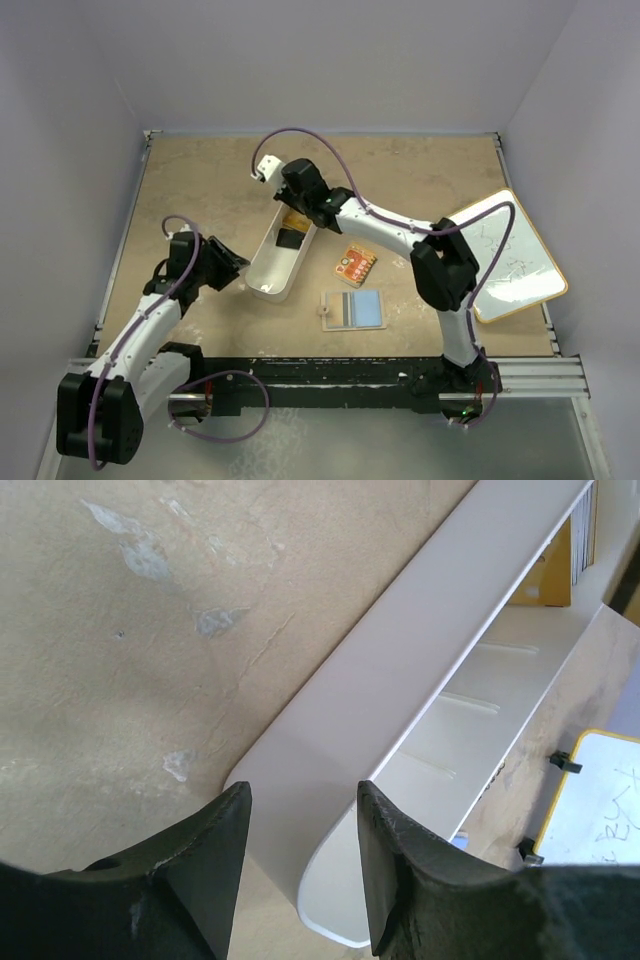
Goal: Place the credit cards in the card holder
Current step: Pick up the credit card from the storage box, then insert the credit card into the card holder.
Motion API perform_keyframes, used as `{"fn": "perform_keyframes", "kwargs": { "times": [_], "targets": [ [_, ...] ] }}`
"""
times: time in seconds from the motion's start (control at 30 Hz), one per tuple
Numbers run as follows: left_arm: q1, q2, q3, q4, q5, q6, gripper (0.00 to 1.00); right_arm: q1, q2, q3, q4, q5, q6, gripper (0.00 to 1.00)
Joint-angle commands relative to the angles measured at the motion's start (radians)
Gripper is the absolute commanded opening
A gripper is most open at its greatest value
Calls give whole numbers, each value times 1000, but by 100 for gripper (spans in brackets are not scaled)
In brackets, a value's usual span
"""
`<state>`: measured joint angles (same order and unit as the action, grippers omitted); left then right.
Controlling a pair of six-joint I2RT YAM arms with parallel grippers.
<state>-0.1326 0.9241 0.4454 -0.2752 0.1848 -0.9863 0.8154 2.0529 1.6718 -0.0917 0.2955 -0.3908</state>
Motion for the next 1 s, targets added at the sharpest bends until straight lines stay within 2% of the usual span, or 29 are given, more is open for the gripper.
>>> {"fn": "perform_keyframes", "kwargs": {
  "times": [0.0, 0.23, 0.5, 0.7, 0.83, 0.97],
  "targets": [
    [5, -36, 89, -62, -70, 70, 44, -13, -121, -39, -1, -33, 77, 0],
    [5, -107, 170, -96, -70, 143, 44, -14, -276, -138, -90, -141, 258, 0],
    [4, -123, 212, -47, 119, 207, 44, -14, -509, -325, -205, -249, 603, 0],
    [-3, -125, 154, 93, 266, 134, 43, -14, -660, -509, -214, -300, 867, 0],
    [-38, -116, 158, 83, 255, 153, 41, -16, -746, -617, -217, -312, 972, 0],
    [-136, -100, 179, 48, 145, 177, 39, -17, -829, -718, -219, -251, 1029, 0]
  ]
}}
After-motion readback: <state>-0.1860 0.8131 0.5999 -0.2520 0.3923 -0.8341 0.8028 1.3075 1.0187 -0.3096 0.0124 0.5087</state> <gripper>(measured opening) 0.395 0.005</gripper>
